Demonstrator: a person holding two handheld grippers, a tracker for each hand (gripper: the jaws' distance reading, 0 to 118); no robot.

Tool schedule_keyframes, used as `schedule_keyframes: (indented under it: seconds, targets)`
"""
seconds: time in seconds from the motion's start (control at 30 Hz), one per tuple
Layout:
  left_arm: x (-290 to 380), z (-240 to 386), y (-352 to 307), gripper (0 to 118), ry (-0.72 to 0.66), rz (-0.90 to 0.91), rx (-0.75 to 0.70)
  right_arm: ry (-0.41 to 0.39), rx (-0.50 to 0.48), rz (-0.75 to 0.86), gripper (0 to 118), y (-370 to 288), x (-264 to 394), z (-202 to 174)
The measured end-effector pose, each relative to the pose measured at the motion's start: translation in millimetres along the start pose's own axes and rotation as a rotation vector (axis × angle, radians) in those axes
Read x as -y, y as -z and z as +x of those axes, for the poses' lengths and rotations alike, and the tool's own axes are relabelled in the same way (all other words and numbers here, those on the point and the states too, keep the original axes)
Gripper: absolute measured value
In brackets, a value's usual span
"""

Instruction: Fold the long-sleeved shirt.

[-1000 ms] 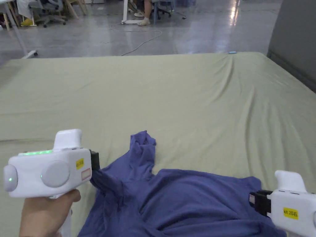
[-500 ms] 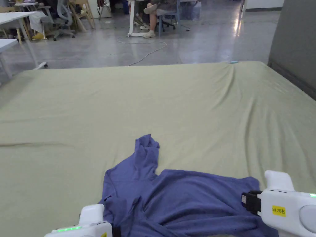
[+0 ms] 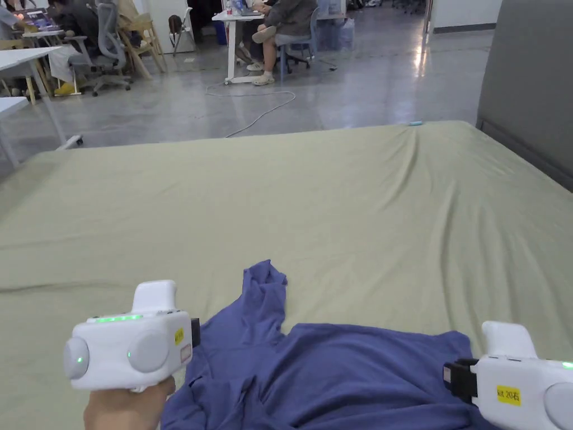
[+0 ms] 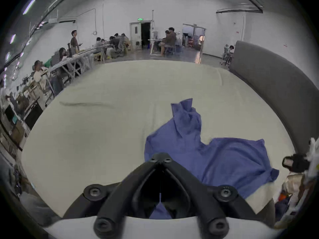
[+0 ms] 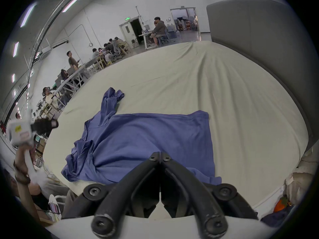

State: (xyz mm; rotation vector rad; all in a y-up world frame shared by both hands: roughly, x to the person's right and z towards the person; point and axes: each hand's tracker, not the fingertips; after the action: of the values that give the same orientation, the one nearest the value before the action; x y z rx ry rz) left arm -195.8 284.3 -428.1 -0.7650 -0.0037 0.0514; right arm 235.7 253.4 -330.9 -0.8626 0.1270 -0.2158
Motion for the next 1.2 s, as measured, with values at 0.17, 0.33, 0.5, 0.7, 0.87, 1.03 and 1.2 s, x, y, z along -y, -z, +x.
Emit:
schedule_keyframes:
  seconds: [0.17,0.33,0.5,0.7,0.87,1.03,1.2]
  targets:
    - [-32.5,-21.5,81.4,39,-0.036,-0.108,0.011,-0.007,0.014,-0.016,0,6.0,1.5,1.9]
    - [-22.2,-40.8,150.6,97,-0.138,-0.337,-0.069,0.001,0.019,-0.033,0,13.3,0.4,3.7]
    - [5.8,-37.7,175.5,97,-0.098,-0.387,-0.097,-0.017,0.038,-0.059,0,25.3,-4.8,4.3]
    - [2.1,-15.4,149.3,0,0.034,-0.315,-0.039,-0.022,0.062,-0.034,0,49.0,-33.8,9.8]
    - [-1.2,-17.2,131.2,0,0.016,-0.292,-0.005,0.045,0.12,0.054,63,75.2,-102.2,30.1]
    - [-1.4,-19.0,108.8,0,0.018,-0.26,0.008,0.027,0.185,-0.281,86,128.1,-151.4,49.9]
    - [1.6,-15.0,95.2,0,0.019,-0.238,0.025,0.046,0.319,-0.464,85,177.4,-142.4,62.6]
